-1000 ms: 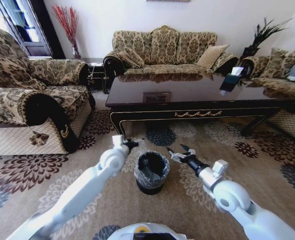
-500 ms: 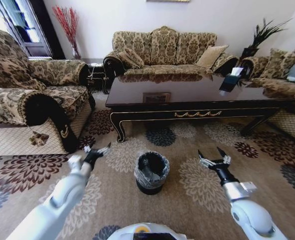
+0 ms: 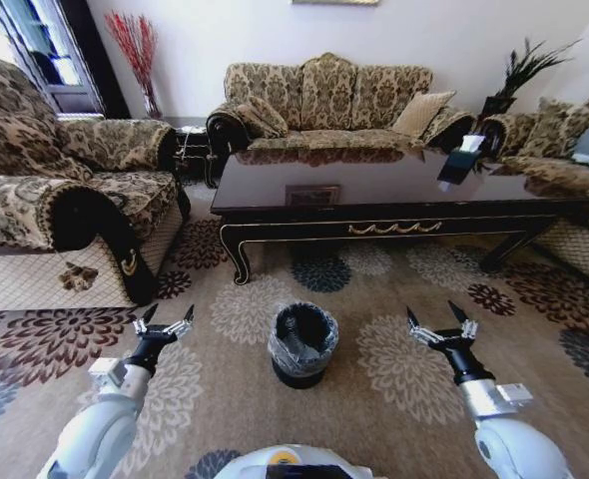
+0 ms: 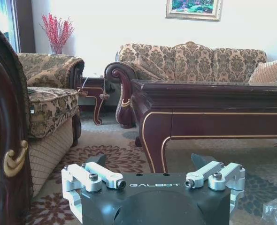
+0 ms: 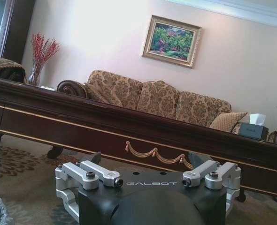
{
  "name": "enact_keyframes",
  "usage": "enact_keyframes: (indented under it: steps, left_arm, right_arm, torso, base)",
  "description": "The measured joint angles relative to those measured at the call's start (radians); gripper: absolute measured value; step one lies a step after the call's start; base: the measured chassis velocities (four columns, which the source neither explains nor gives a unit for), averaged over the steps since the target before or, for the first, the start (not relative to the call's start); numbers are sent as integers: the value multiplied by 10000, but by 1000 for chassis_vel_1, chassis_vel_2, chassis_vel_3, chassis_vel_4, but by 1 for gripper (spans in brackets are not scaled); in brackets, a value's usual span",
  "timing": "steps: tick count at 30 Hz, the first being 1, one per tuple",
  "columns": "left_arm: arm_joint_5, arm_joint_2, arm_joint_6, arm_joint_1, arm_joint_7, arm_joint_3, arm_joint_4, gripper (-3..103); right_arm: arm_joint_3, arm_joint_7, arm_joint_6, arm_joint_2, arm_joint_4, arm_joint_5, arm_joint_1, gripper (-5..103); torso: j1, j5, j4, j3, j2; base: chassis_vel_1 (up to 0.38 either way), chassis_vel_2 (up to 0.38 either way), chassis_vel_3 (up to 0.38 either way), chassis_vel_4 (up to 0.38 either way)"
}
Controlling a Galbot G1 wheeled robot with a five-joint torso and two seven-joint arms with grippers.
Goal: Move to the front of the table and pick up the trash from the floor, then place it into the trash bin.
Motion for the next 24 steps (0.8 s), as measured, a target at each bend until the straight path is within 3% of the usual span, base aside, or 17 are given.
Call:
enact_keyframes:
  steps: [24]
  left_arm:
    - [-47, 21, 30, -89, -43, 90, 19, 100]
  right_arm:
    - [-33, 6, -31, -42, -5, 32, 34, 100]
  torso:
    - [1, 0, 1, 1, 0]
  base:
    - [3, -2, -2, 2]
